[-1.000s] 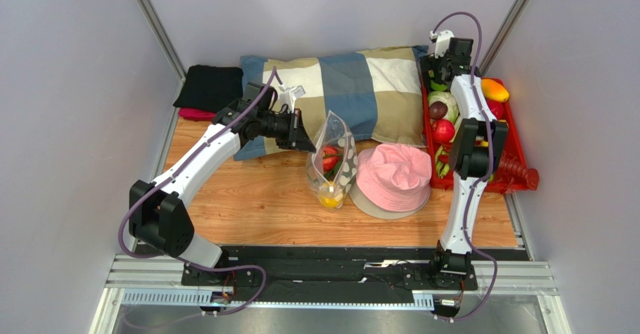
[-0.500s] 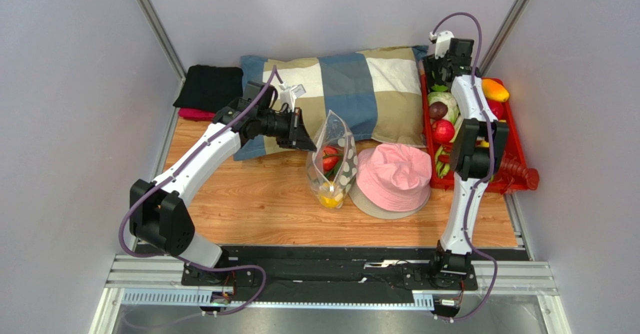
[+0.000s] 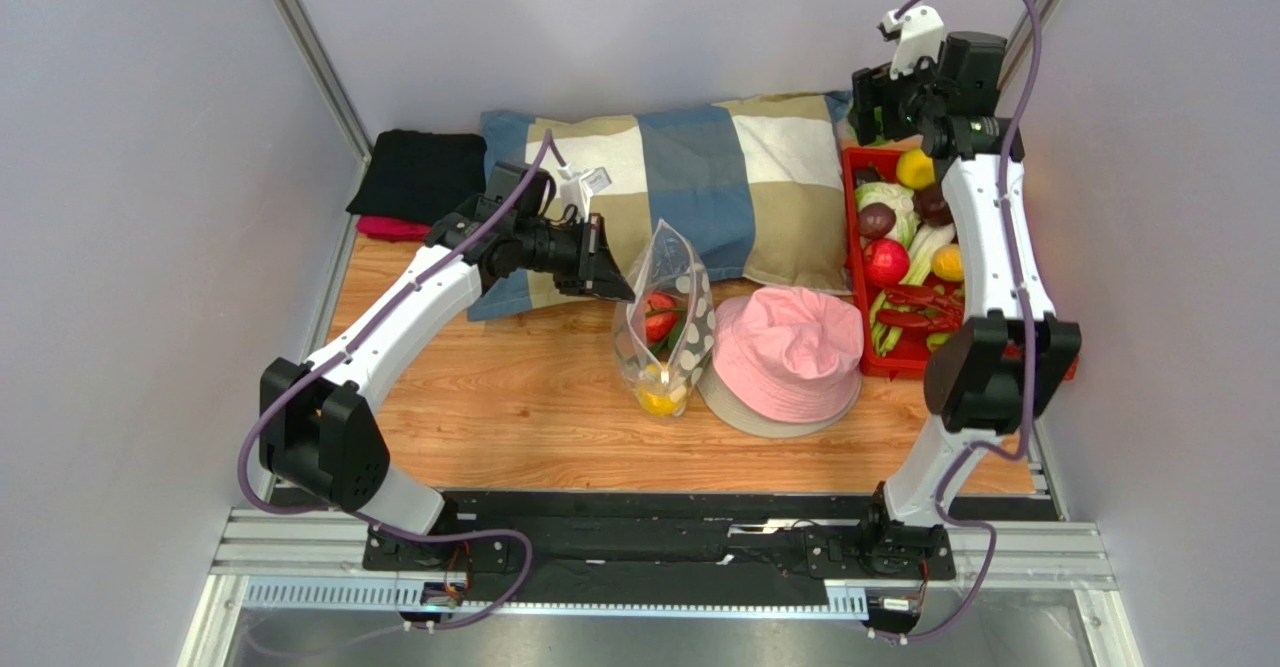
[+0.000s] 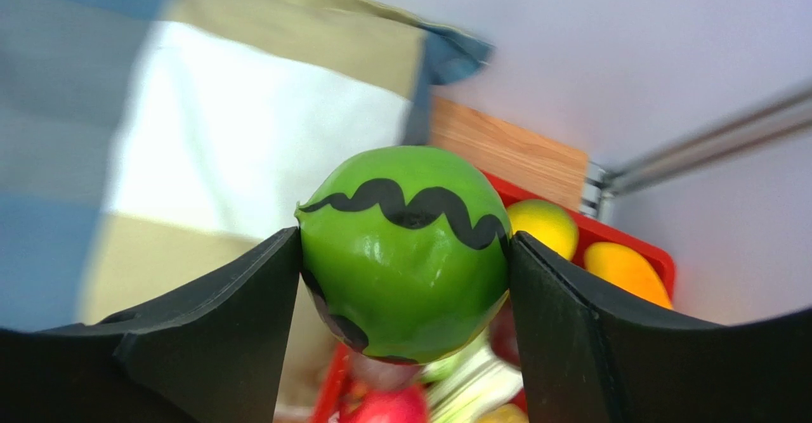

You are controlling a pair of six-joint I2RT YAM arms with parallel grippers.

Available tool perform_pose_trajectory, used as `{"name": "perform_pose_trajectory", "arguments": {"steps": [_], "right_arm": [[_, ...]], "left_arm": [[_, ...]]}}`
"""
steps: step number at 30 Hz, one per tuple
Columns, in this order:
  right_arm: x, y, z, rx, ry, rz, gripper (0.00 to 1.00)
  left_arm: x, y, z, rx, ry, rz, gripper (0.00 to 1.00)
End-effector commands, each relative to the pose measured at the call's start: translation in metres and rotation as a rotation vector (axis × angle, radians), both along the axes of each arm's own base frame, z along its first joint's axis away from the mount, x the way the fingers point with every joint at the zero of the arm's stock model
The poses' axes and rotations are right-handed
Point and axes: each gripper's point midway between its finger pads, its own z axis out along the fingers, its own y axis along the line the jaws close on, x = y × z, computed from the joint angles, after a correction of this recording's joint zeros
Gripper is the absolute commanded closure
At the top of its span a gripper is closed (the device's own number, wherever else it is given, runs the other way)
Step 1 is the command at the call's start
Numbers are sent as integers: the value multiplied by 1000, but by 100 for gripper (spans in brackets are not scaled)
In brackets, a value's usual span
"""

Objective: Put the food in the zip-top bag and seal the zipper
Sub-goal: Pick up the fake fruit from the bin, then place the fake fruit in the zipper food storage bag.

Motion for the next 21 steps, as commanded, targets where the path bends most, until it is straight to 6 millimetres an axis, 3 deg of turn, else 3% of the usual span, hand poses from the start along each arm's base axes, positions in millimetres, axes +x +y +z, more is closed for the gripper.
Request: {"name": "perform_pose_trajectory", "arguments": {"steps": [1,2,3,5,6,8,9,11,14,16,21], "right_arm": [[-95,110,71,125,-62,311,46],[-113,127,59,143,-25,367,46],[-133,157,63,153,-25,437,46],[-175,183,81,161,-60,525,46],[-198,210,75,166,-41,601,46],[-229,228,84,194,-56,655,45],[-246,248,75,206,-26,708,45],[-262,263,73,232,-12,742,45],[-282,290,50,257,71,794,45],[-283,295,19,266,155,788,45],[-284,312,-21,283,230,791,45]], "left_arm": [[3,-4,18,-46,-30,-10,100],[2,-4,19,-48,-28,-15,100],[2,-4,19,-48,-28,-16,100],[1,-3,19,-46,-27,-19,100],[0,-4,19,-49,-26,-24,100],[-2,-3,20,-52,-21,-26,100],[-3,-4,21,-58,-17,-34,100],[-4,-5,23,-66,-15,-39,100],[-7,-6,27,-80,-11,-46,100],[-8,-6,30,-88,-14,-52,100],[-13,-5,36,-102,-25,-65,100]]}}
